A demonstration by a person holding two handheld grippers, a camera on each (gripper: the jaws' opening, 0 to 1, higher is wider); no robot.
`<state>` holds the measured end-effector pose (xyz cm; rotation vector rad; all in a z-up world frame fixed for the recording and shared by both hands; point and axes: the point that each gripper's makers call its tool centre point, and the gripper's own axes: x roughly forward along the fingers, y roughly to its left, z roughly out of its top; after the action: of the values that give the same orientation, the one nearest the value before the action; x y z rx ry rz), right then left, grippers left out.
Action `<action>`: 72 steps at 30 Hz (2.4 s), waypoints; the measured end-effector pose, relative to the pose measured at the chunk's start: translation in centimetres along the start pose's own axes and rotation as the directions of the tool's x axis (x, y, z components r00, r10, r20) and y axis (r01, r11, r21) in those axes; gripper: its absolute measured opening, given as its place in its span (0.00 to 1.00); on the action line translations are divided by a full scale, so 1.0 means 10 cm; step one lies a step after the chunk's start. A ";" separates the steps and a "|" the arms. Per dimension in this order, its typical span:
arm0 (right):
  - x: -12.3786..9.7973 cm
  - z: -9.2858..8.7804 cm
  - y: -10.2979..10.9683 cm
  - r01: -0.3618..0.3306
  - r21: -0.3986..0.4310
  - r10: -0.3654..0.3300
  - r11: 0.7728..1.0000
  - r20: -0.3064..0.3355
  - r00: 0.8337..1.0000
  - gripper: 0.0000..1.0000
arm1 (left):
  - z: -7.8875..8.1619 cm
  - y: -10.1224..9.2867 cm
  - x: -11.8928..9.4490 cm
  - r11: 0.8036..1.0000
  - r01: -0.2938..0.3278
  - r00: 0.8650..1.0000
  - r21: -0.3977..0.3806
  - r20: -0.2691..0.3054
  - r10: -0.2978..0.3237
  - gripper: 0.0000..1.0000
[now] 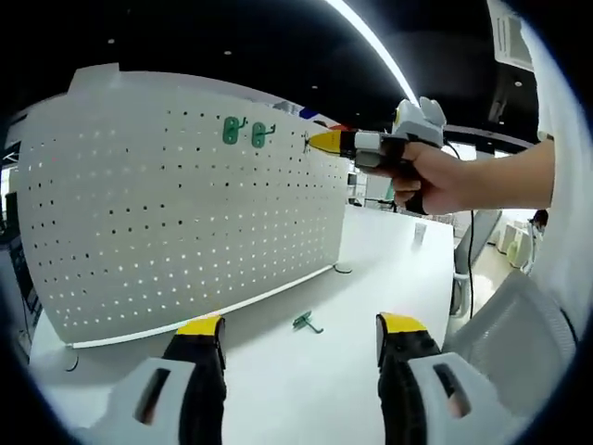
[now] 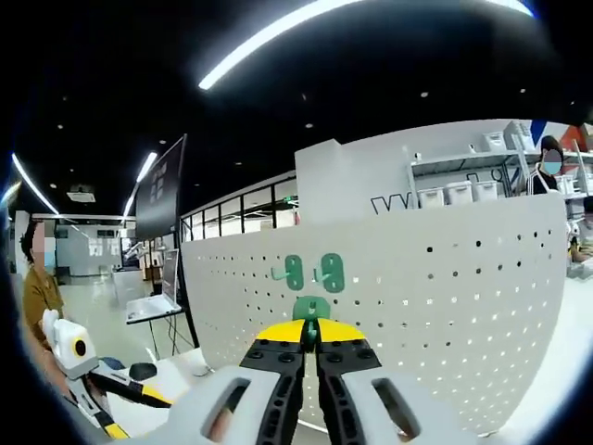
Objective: Insert the hook assembly into the mounting plate slot until the hook locks in place.
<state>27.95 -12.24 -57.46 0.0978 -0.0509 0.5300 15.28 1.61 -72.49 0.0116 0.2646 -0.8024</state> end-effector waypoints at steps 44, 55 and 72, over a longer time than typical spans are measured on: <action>0.46 0.35 -0.57 0.140 -0.115 -0.133 0.983 0.069 0.989 0.00 | -0.27 0.01 -0.12 1.000 -0.002 0.999 -0.022 -0.053 0.001 0.67; 0.51 0.30 -0.60 0.148 -0.122 -0.142 0.981 0.057 0.988 0.00 | -0.28 0.05 -0.13 1.000 -0.015 0.998 -0.026 -0.056 0.014 0.67; 0.57 0.26 -0.62 0.180 -0.138 -0.175 0.974 0.047 0.983 0.01 | -0.26 0.09 -0.14 0.999 -0.032 0.998 -0.020 -0.061 0.030 0.65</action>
<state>35.96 -15.00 -55.00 -0.0274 -0.1125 0.3447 14.38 3.57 -74.76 0.0205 0.3297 -0.7691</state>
